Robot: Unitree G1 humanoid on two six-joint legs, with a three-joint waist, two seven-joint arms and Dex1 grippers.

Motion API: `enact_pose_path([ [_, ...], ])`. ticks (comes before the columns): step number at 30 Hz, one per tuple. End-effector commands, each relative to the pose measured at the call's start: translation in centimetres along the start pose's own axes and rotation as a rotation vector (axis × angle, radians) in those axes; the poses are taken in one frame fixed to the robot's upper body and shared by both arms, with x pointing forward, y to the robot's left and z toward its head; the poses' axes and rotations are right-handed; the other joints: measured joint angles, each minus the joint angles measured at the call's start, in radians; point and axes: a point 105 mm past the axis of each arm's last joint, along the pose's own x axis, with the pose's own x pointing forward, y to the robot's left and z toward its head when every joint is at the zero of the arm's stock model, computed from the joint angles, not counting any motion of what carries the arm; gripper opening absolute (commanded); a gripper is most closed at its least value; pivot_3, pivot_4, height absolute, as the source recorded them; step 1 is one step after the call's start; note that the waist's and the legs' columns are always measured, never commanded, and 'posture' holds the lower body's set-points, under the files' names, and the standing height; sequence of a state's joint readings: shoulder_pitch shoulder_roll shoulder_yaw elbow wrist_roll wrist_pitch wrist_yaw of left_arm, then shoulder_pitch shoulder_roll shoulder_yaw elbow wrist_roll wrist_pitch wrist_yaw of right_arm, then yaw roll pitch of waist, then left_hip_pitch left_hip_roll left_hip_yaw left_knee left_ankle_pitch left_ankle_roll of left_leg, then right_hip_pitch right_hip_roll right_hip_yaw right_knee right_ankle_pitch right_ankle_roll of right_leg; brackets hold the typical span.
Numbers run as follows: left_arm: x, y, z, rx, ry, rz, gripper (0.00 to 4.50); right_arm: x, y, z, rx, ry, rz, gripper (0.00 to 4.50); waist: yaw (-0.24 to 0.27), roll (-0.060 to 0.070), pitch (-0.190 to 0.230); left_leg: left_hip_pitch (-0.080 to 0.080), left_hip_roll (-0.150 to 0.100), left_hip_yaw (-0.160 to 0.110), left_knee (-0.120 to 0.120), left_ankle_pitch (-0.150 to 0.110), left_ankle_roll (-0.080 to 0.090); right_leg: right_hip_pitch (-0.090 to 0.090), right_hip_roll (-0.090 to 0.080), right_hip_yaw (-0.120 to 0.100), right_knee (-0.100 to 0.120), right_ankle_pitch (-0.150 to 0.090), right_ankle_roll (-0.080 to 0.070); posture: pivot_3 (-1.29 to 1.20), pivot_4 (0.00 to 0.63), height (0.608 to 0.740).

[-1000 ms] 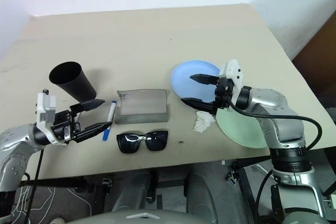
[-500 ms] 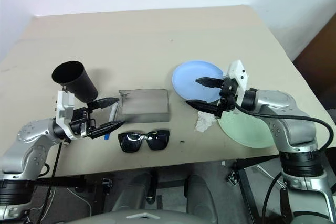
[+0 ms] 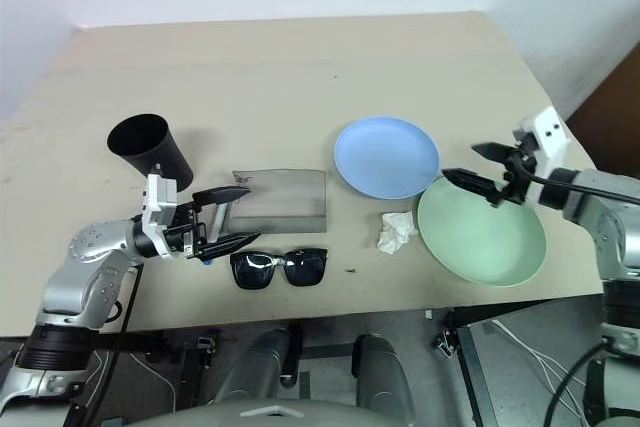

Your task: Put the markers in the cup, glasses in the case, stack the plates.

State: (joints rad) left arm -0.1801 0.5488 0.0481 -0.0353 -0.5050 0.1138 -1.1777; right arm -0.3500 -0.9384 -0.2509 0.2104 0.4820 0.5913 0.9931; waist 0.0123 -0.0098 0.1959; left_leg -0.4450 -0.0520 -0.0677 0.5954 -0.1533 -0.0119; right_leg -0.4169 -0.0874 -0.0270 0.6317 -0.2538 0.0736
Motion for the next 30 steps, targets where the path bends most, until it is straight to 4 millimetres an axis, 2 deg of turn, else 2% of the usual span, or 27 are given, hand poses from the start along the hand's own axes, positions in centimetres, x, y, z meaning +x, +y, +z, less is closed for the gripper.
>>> enact_pose_path([
  [1, 1.0, -0.1, 0.7, 0.051, -0.036, -0.022, 4.45, -2.2, -2.0, 0.0, -0.037, 0.011, -0.076, 4.5, 0.001, 0.0, 0.0, 0.0, 0.0, 0.0, 0.0, 0.0, 0.0, 0.0, 0.0, 0.0, 0.0, 0.0, 0.0, 0.0, 0.15, 0.735],
  [10, 1.5, -0.8, -0.5, 0.037, -0.036, -0.06, 4.45, -5.0, -4.8, -3.8, 0.031, 0.143, -0.212, 4.5, -0.002, 0.002, -0.001, 0.002, 0.0, 0.0, 0.001, 0.0, 0.001, 0.003, 0.001, 0.0, 0.0, 0.001, 0.001, 0.0, 0.15, 0.735],
  [14, 1.7, -0.6, -0.3, 0.052, -0.04, -0.06, 4.45, -5.2, -5.4, -5.8, 0.079, 0.219, -0.254, 4.5, -0.001, 0.002, -0.001, 0.003, 0.0, 0.0, 0.003, 0.0, 0.001, 0.005, 0.001, 0.0, 0.0, 0.001, 0.002, 0.0, 0.15, 0.735],
  [20, 1.7, -0.3, -0.2, 0.072, -0.031, -0.057, 4.45, -4.8, -4.9, -7.1, 0.151, 0.278, -0.235, 4.5, -0.002, 0.003, -0.001, 0.003, 0.0, 0.0, 0.003, 0.0, 0.001, 0.005, 0.001, 0.0, 0.0, 0.001, 0.003, 0.0, 0.15, 0.735],
  [23, 1.8, -0.1, -0.3, 0.075, -0.026, -0.061, 4.5, -4.7, -5.0, -7.3, 0.153, 0.282, -0.235, 3.89, -0.001, 0.003, -0.002, 0.003, 0.0, 0.0, 0.003, 0.0, 0.001, 0.005, 0.001, 0.0, 0.0, 0.001, 0.003, 0.0, 0.15, 0.735],
  [30, 2.0, 0.2, -0.3, 0.074, -0.024, -0.069, 4.5, -5.5, -4.9, -6.4, 0.145, 0.29, -0.222, 1.43, -0.001, 0.003, -0.002, 0.003, 0.0, 0.0, 0.004, 0.0, 0.001, 0.006, 0.001, -0.001, 0.0, 0.002, 0.003, 0.0, 0.15, 0.735],
])
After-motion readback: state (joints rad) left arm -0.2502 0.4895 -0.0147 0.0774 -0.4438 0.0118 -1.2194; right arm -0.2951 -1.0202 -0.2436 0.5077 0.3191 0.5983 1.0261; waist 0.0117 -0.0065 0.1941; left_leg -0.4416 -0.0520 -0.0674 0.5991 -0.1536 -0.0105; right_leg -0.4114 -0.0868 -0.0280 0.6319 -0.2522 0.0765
